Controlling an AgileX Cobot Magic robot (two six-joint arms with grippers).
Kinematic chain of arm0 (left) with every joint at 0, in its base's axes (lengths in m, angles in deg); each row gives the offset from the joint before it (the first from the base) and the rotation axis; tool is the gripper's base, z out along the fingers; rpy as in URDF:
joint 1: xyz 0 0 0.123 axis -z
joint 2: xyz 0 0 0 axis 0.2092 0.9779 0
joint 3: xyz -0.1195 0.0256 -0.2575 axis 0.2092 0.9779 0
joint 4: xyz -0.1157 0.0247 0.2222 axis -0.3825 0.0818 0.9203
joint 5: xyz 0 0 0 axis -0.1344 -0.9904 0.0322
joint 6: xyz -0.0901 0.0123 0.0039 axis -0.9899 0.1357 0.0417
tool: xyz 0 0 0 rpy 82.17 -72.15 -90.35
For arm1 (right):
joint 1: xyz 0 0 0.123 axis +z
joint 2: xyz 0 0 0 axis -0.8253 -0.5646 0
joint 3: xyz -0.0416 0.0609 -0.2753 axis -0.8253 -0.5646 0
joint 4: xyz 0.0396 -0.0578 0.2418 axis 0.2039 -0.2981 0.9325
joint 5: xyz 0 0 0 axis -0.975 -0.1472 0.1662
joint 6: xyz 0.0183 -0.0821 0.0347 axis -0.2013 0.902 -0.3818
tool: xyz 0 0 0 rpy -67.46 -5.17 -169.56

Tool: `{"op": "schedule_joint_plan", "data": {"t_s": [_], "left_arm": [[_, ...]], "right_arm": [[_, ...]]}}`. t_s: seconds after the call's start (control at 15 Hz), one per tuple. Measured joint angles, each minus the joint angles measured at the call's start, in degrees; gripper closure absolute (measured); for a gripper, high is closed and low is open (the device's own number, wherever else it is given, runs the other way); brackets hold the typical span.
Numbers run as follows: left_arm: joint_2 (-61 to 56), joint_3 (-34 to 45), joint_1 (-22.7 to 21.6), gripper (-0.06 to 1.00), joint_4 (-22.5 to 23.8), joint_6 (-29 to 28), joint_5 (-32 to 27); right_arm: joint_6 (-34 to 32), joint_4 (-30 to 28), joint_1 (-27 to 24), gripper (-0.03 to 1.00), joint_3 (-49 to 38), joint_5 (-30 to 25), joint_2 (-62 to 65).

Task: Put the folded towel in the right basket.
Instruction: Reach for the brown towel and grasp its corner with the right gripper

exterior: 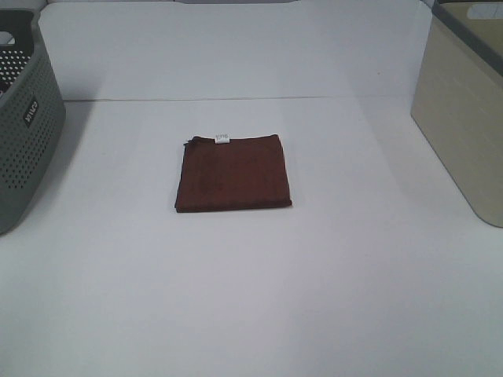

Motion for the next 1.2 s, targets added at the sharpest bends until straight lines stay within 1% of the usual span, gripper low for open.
{"op": "schedule_joint_plan", "data": {"t_s": [0.33, 0.47, 0.67, 0.73, 0.8, 1.0, 1.13, 1.2], "left_arm": [[0.0, 0.0, 0.0, 0.94, 0.0, 0.0, 0.0], [0.0, 0.0, 0.0, 0.94, 0.0, 0.0, 0.0], [0.0, 0.0, 0.0, 0.94, 0.0, 0.0, 0.0], [0.0, 0.0, 0.0, 0.94, 0.0, 0.0, 0.0], [0.0, 0.0, 0.0, 0.94, 0.0, 0.0, 0.0], [0.0, 0.0, 0.0, 0.94, 0.0, 0.0, 0.0], [0.0, 0.0, 0.0, 0.94, 0.0, 0.0, 0.0], [0.0, 0.0, 0.0, 0.94, 0.0, 0.0, 0.0]], "right_arm": [[0.0, 0.4, 0.0, -0.01, 0.0, 0.17, 0.0], [0.0, 0.23, 0.0, -0.01, 1.26, 2.23, -2.46], [0.0, 0.34, 0.0, 0.0, 6.65, 5.67, -14.61], [0.0, 0.97, 0.0, 0.0, 11.57, 5.96, -23.78], [0.0, 1.95, 0.0, 0.0, 14.27, 5.96, -28.25], [0.06, 6.65, 0.0, 0.0, 23.84, 4.87, -42.63], [0.23, 8.48, 0.0, 0.01, 29.79, 2.52, -51.68], [0.29, 8.77, 0.0, 0.0, 31.51, 2.01, -54.03]]}}
